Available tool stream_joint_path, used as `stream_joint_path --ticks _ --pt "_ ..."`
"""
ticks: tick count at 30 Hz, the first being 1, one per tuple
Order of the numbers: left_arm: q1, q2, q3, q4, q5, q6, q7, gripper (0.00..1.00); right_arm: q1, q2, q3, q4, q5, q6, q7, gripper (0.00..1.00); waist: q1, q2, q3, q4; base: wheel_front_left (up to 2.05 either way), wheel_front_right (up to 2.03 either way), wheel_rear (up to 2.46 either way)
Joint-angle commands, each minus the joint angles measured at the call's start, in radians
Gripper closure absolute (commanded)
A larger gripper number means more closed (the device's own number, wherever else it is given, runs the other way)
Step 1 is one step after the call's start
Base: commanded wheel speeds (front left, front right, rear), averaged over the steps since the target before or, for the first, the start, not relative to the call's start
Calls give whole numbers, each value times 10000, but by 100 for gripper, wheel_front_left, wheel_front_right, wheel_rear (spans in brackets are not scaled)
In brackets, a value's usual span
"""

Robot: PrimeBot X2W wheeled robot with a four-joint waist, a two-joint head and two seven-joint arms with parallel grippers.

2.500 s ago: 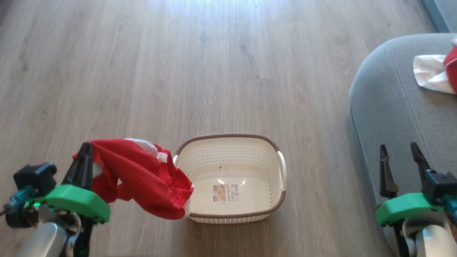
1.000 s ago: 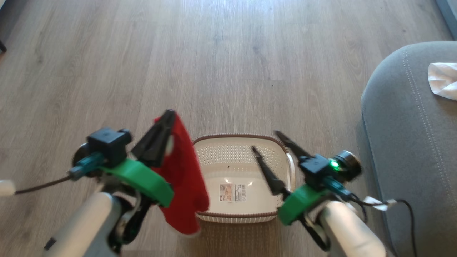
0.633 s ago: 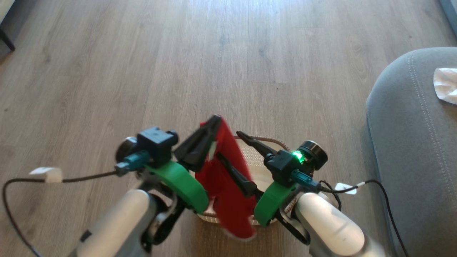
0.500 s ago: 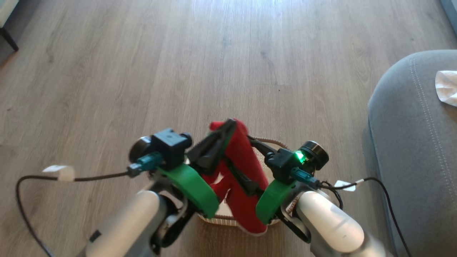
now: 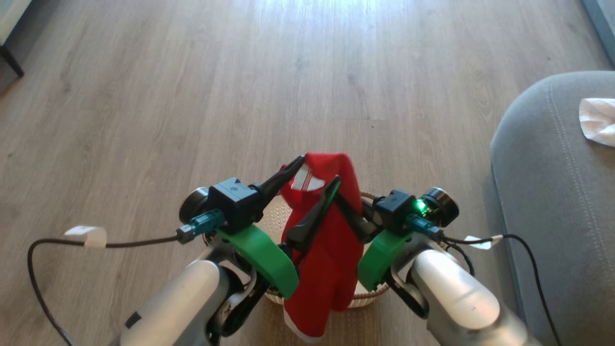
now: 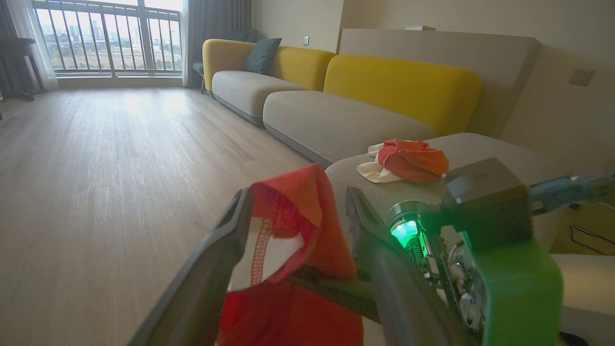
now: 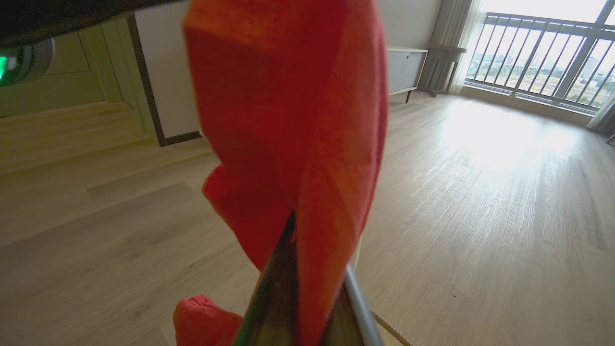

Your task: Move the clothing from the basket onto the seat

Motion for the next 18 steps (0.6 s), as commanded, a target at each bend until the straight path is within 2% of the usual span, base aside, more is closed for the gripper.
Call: stream_joint_path --ticks 1,6,10,18 --pt "-416 94 481 -214 26 78 -156 0 -283 83 -56 -330 -58 -4 -66 100 0 0 28 -77 0 0 0" --pt "-207 163 521 158 113 129 -552 0 -75 -122 -596 -743 -183 -4 -85 100 0 0 173 -563 0 0 0" --pt "171 172 362 600 232 43 -1022 0 193 -522 -1229 -1502 -359 -4 15 100 0 0 359 -1477 0 0 0" --pt "627 -208 -30 1185 569 -60 -1493 0 723 -1354 -2633 -3296 -592 -4 607 100 0 0 837 -3195 0 0 0"
